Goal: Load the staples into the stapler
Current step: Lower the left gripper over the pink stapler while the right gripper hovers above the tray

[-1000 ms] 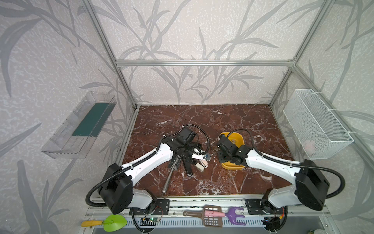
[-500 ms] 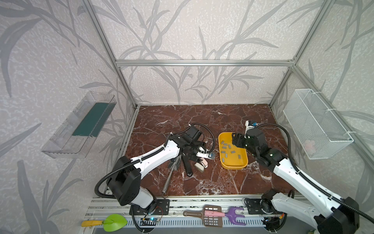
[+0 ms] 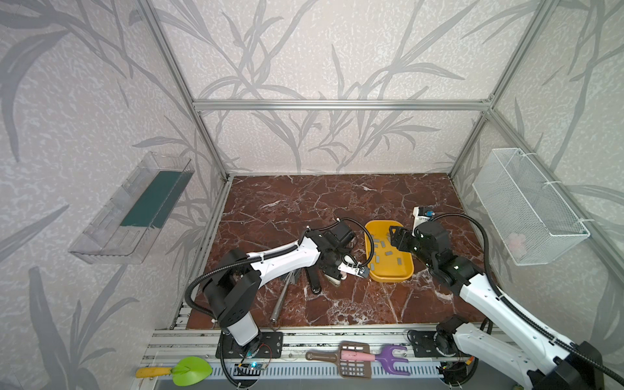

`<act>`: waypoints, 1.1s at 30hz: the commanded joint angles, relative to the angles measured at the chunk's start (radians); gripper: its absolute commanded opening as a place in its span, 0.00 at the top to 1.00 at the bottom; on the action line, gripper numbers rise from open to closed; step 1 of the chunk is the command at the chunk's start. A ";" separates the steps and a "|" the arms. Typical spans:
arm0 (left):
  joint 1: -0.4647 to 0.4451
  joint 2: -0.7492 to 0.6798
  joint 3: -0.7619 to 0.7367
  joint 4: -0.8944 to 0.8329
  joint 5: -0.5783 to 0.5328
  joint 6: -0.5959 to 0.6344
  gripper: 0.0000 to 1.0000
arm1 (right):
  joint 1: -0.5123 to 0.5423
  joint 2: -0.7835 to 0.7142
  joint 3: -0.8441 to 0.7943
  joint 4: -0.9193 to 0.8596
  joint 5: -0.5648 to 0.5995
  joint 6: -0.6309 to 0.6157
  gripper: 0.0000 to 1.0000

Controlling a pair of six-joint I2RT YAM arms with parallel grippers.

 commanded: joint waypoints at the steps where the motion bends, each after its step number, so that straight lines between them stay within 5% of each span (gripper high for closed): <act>1: -0.004 0.021 0.056 -0.015 -0.058 -0.029 0.33 | 0.000 -0.001 0.027 0.008 -0.014 -0.008 0.27; 33: -0.040 0.204 0.172 -0.175 -0.105 -0.011 0.42 | 0.000 -0.024 0.021 0.008 -0.017 -0.004 0.26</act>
